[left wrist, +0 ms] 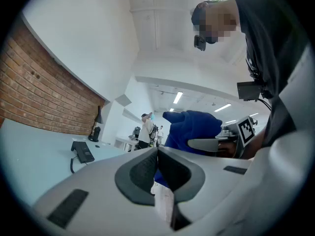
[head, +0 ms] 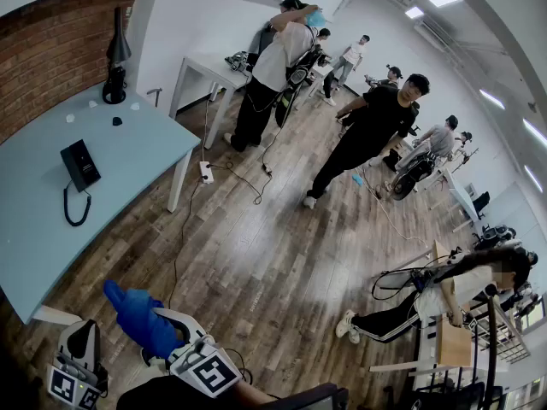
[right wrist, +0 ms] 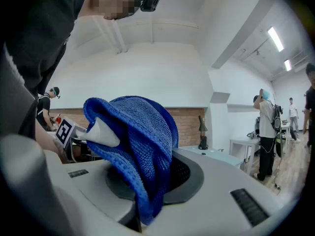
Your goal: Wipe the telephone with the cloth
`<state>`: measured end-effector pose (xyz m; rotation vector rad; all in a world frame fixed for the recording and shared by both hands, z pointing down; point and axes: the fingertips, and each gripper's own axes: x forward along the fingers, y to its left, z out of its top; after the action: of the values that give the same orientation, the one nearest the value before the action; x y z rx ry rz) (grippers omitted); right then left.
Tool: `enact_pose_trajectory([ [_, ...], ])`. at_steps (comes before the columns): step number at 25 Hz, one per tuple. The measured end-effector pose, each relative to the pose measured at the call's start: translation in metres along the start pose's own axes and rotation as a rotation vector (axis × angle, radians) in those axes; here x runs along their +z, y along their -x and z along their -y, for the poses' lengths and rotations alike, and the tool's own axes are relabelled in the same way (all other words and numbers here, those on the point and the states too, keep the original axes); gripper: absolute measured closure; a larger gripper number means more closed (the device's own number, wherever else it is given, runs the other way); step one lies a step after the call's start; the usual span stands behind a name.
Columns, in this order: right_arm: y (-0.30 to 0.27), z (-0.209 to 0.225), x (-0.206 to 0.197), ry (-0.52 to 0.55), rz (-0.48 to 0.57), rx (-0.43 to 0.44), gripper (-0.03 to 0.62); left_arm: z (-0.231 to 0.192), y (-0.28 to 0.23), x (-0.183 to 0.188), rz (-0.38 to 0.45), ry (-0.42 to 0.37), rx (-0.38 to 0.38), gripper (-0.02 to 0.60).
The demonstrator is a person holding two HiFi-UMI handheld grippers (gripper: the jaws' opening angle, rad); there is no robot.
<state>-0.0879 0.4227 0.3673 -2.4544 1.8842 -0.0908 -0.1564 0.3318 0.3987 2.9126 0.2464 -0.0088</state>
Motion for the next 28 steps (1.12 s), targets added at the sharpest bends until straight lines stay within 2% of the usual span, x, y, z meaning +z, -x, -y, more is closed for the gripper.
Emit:
enact_pose_trajectory([
  [6,-0.024,-0.022,-0.001,-0.009,-0.007,0.100,0.500,-0.021,0.011,0.004,0.006,0.003,0.024,0.569],
  [13,-0.071,-0.036,-0.006,0.007,-0.028,0.187,0.499,-0.059,0.032,0.009,0.002,-0.003,0.119,0.569],
  [17,-0.104,-0.026,-0.012,-0.023,-0.036,0.217,0.499,-0.082,0.032,0.009,0.002,0.001,0.170,0.569],
  [22,-0.153,-0.013,-0.021,-0.039,-0.043,0.317,0.499,-0.111,0.027,0.006,-0.013,-0.004,0.275,0.569],
  [28,-0.213,0.033,-0.028,-0.073,-0.055,0.448,0.499,-0.145,-0.025,0.005,-0.007,0.014,0.410,0.569],
])
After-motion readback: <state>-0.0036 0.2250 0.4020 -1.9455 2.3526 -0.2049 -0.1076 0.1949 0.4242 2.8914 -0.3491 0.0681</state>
